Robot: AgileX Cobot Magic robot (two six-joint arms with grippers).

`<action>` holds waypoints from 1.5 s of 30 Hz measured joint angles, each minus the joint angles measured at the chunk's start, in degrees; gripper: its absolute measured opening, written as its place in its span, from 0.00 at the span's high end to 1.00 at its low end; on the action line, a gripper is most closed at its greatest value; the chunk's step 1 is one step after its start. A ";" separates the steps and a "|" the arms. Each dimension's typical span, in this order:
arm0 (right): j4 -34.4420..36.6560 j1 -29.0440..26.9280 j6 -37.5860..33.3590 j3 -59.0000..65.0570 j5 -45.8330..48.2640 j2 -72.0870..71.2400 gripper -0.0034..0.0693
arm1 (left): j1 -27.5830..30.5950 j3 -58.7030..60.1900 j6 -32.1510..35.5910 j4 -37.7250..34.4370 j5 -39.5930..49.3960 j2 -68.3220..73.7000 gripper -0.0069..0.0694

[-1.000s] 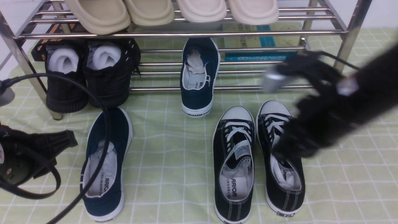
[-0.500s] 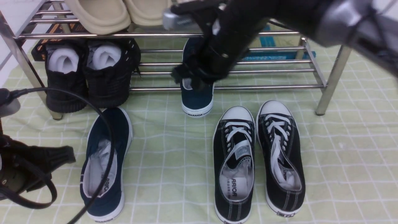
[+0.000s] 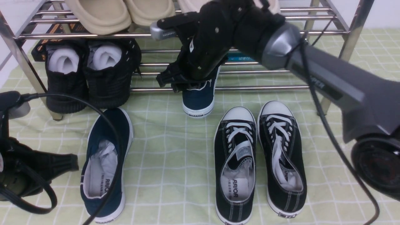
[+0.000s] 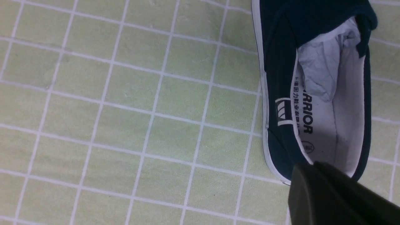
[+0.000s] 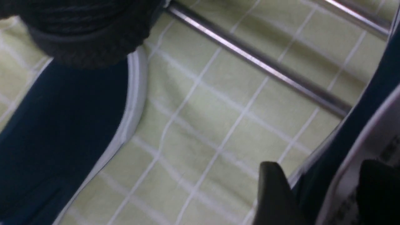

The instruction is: Take the shoes off the shelf with your hand from the green coffee tablecloth.

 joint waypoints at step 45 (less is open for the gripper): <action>4.41 16.25 8.17 27.36 11.28 -25.02 0.92 | 0.00 0.00 0.05 1.35 1.53 0.00 0.88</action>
